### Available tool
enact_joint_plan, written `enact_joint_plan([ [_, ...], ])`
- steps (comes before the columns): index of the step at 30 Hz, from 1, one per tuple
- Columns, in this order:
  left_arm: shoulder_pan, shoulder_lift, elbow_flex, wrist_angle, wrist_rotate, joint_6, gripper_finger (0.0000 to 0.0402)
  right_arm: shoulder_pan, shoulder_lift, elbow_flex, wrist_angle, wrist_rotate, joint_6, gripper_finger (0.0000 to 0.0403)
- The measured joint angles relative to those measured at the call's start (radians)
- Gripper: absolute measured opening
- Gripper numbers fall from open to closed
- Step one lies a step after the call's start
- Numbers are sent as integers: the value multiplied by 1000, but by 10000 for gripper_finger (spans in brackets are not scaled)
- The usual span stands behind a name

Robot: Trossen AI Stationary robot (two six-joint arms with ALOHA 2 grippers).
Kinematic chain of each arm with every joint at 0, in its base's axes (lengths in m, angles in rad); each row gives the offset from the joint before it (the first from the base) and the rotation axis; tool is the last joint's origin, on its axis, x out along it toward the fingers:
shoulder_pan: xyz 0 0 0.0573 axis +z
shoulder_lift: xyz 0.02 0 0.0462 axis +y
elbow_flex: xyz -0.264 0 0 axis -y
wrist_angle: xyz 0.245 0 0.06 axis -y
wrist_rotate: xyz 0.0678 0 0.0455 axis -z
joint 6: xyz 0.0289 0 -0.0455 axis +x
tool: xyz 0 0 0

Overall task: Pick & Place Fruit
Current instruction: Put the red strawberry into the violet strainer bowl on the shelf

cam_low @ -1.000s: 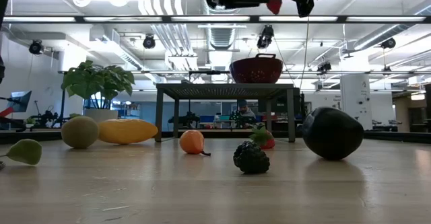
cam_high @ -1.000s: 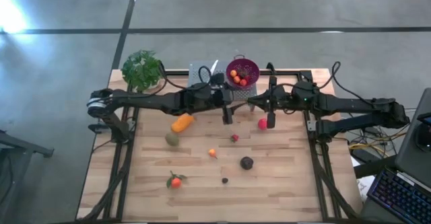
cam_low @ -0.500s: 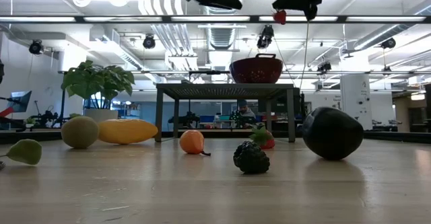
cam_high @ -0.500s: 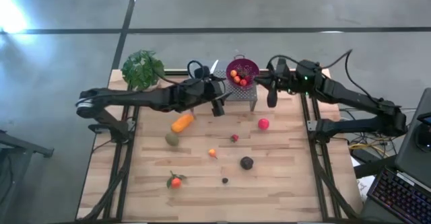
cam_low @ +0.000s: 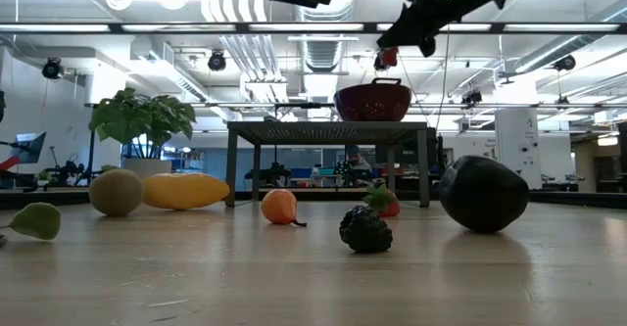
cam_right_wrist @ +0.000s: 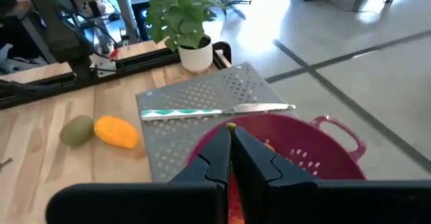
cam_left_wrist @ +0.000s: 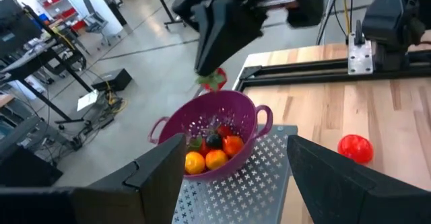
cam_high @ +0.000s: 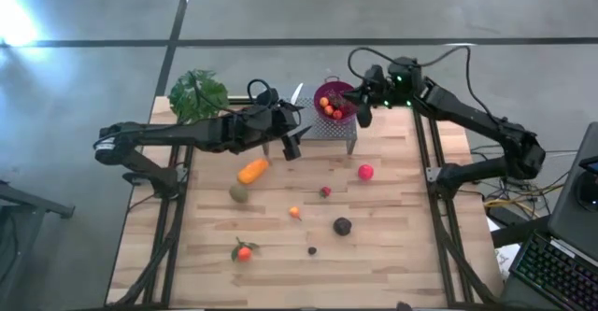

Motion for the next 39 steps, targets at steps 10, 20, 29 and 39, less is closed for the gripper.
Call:
enact_joint_plan([
  [10, 0, -3, 0, -4, 0, -1, 264, -67, 181, 150, -115, -51, -48, 8],
  [20, 0, -3, 0, -4, 0, -1, 264, -99, 256, 178, -142, -51, -66, 8],
  [29, 0, -3, 0, -4, 0, -1, 264, -103, 268, 163, -145, -47, -64, 8],
  [39, 0, -3, 0, -4, 0, -1, 264, -103, 268, 157, -150, -43, -62, 8],
])
